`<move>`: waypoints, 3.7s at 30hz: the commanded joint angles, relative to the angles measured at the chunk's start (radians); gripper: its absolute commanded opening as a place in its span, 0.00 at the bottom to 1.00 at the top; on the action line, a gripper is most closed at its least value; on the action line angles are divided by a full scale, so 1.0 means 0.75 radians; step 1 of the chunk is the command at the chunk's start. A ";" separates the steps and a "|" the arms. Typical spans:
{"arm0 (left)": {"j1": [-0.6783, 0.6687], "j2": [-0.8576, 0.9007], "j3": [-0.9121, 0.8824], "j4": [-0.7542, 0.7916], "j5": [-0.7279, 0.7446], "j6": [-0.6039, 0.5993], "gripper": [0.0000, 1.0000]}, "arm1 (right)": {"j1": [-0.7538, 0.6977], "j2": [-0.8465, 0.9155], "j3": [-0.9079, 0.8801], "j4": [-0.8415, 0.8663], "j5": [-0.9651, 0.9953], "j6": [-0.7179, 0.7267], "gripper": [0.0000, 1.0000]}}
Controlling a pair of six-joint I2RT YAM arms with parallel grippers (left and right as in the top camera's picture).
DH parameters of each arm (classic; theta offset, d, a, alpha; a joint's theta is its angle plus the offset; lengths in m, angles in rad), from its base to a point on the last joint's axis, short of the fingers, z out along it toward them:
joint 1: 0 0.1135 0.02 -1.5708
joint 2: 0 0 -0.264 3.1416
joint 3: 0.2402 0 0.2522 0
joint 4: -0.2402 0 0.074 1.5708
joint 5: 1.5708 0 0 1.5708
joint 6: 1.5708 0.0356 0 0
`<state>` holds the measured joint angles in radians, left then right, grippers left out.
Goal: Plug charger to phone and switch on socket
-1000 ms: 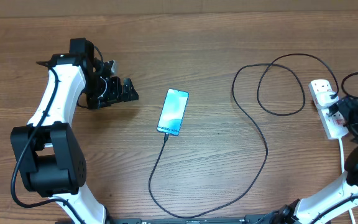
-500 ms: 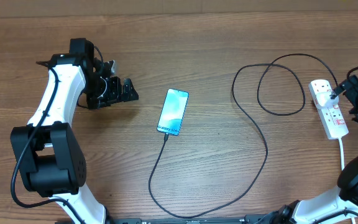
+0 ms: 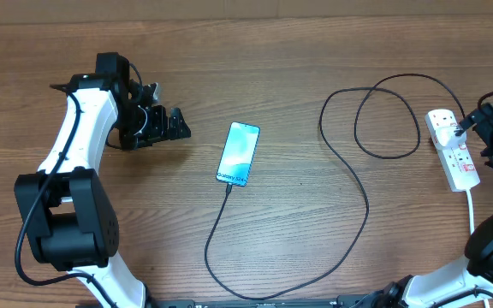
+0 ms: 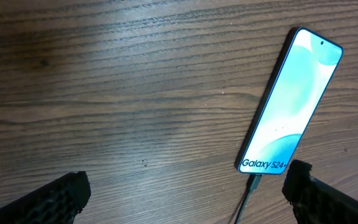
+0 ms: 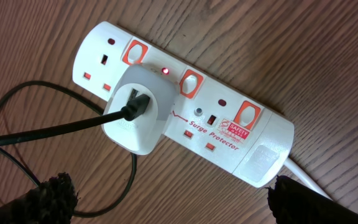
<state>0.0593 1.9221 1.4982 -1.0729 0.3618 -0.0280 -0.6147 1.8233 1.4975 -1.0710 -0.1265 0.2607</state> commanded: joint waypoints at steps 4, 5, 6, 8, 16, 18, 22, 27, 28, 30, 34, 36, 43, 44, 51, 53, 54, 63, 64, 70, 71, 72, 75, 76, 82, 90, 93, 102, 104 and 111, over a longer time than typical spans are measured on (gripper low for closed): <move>0.004 -0.035 0.012 0.002 -0.009 -0.018 1.00 | -0.002 -0.009 0.002 0.005 -0.008 -0.010 1.00; 0.004 -0.035 0.012 0.002 -0.009 -0.018 1.00 | -0.002 -0.009 0.002 0.005 -0.008 -0.010 1.00; 0.004 -0.035 0.012 0.002 -0.009 -0.018 1.00 | -0.002 -0.009 0.002 0.005 -0.008 -0.010 1.00; 0.004 -0.035 0.012 0.001 -0.009 -0.018 1.00 | -0.002 -0.009 0.002 0.005 -0.008 -0.010 1.00; 0.005 -0.033 0.012 0.003 -0.009 -0.018 1.00 | -0.002 -0.009 0.002 0.005 -0.008 -0.010 1.00; 0.000 -0.043 0.012 0.003 -0.009 -0.018 0.99 | -0.002 -0.009 0.002 0.005 -0.008 -0.010 1.00; -0.045 -0.133 0.012 0.006 -0.009 -0.018 1.00 | -0.002 -0.009 0.002 0.005 -0.008 -0.010 1.00; -0.096 -0.311 0.012 0.006 -0.009 -0.017 1.00 | -0.002 -0.009 0.002 0.005 -0.008 -0.010 1.00; -0.100 -0.343 0.012 0.006 -0.009 -0.018 1.00 | -0.002 -0.009 0.002 0.005 -0.008 -0.010 1.00; -0.101 -0.408 0.012 0.006 -0.009 -0.018 1.00 | -0.002 -0.009 0.002 0.005 -0.008 -0.010 1.00; -0.101 -0.522 0.012 0.005 -0.010 -0.017 1.00 | -0.002 -0.009 0.002 0.005 -0.008 -0.010 1.00; -0.101 -0.592 0.012 0.000 -0.044 0.005 1.00 | -0.002 -0.009 0.002 0.005 -0.008 -0.010 1.00; -0.101 -0.645 -0.002 -0.034 -0.102 0.008 1.00 | -0.002 -0.009 0.002 0.005 -0.008 -0.010 1.00; -0.101 -0.646 -0.015 -0.026 -0.108 0.008 1.00 | -0.002 -0.009 0.002 0.005 -0.008 -0.010 1.00; -0.130 -0.694 -0.302 0.277 -0.108 0.069 1.00 | -0.002 -0.009 0.002 0.005 -0.008 -0.010 1.00; -0.141 -0.723 -0.422 0.421 -0.108 0.071 0.99 | -0.002 -0.009 0.002 0.005 -0.008 -0.010 1.00; -0.145 -0.740 -0.485 0.497 -0.107 0.073 1.00 | -0.002 -0.009 0.002 0.005 -0.008 -0.010 1.00; -0.152 -0.928 -1.101 1.191 -0.098 0.072 1.00 | -0.002 -0.009 0.002 0.005 -0.008 -0.010 1.00; -0.152 -0.954 -1.174 1.279 -0.098 0.071 0.99 | -0.002 -0.009 0.002 0.005 -0.008 -0.010 1.00; -0.152 -1.112 -1.555 1.673 -0.099 0.067 1.00 | -0.002 -0.009 0.002 0.005 -0.008 -0.010 1.00; -0.152 -1.143 -1.604 1.699 -0.100 0.067 0.99 | -0.002 -0.009 0.002 0.005 -0.008 -0.010 1.00; -0.152 -1.183 -1.652 1.704 -0.108 0.067 0.99 | -0.002 -0.009 0.002 0.005 -0.008 -0.010 1.00; -0.152 -1.266 -1.742 1.710 -0.113 0.068 1.00 | -0.002 -0.009 0.002 0.005 -0.008 -0.010 1.00; -0.149 -1.309 -1.791 1.723 -0.114 0.068 0.99 | -0.002 -0.009 0.002 0.005 -0.008 -0.010 1.00; -0.150 -1.492 -1.963 1.749 -0.148 0.068 1.00 | -0.002 -0.009 0.002 0.005 -0.008 -0.010 1.00; -0.150 -1.759 -1.992 1.597 -0.148 0.067 0.99 | -0.002 -0.009 0.002 0.005 -0.008 -0.010 1.00; -0.150 -1.819 -1.991 1.528 -0.158 0.067 1.00 | -0.002 -0.009 0.002 0.005 -0.008 -0.010 1.00; -0.150 -2.229 -1.992 1.339 -0.319 0.078 1.00 | -0.002 -0.009 0.002 0.005 -0.008 -0.010 1.00; -0.150 -2.320 -1.992 1.330 -0.385 0.078 1.00 | -0.002 -0.009 0.002 0.005 -0.008 -0.010 1.00; -0.146 -2.558 -1.992 1.327 -0.545 0.201 1.00 | -0.002 -0.009 0.002 0.005 -0.008 -0.010 1.00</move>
<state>-0.0463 0.0456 0.0082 -0.0750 0.0246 0.0402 -0.6147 1.8233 1.4975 -1.0698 -0.1268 0.2607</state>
